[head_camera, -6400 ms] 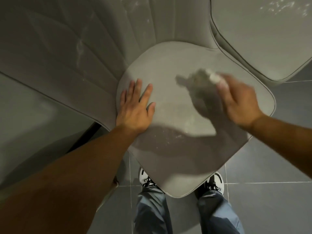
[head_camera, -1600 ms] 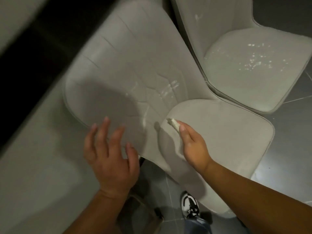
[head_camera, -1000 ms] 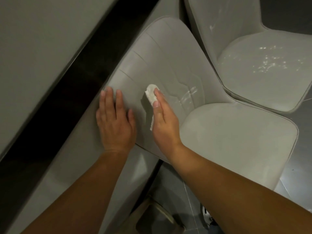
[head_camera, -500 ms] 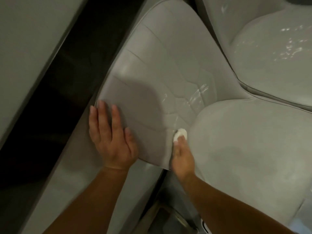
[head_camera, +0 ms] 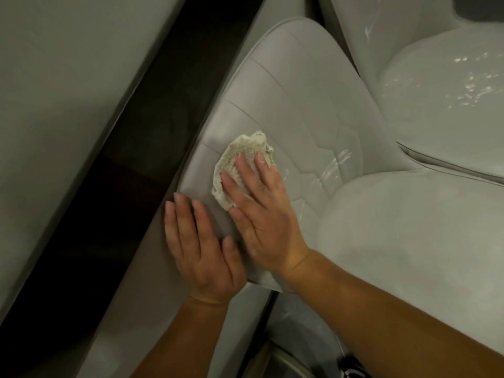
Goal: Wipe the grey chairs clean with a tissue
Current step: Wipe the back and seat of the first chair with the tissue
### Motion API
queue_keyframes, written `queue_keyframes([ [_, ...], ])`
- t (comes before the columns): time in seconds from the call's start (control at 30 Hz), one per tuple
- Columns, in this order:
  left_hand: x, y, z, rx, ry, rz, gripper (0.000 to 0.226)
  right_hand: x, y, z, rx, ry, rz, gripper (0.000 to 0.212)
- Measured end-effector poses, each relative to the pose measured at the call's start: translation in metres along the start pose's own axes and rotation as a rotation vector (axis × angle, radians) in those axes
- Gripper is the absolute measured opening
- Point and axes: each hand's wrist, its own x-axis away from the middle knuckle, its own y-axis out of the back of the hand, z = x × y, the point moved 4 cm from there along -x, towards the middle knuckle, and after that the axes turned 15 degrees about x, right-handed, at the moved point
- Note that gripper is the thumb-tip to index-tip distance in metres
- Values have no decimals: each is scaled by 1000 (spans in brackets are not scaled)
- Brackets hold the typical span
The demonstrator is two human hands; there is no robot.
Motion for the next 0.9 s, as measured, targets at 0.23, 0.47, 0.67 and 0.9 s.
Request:
queue_keyframes([
  [0.23,1,0,3,48,4,-23,55,-49,-4,4,174,354,-74,42],
  [0.47,2,1,1,2,-3,-13,56,-64,5,-44,253,-65,-17,49],
  [0.67,1,1,-1,-22,16,-26,56,-70,13,-62,105,-323,-50,49],
  [0.9,-5,3,-9,-45,12,-4,57,52,-14,-3,-193,-194,163,51],
])
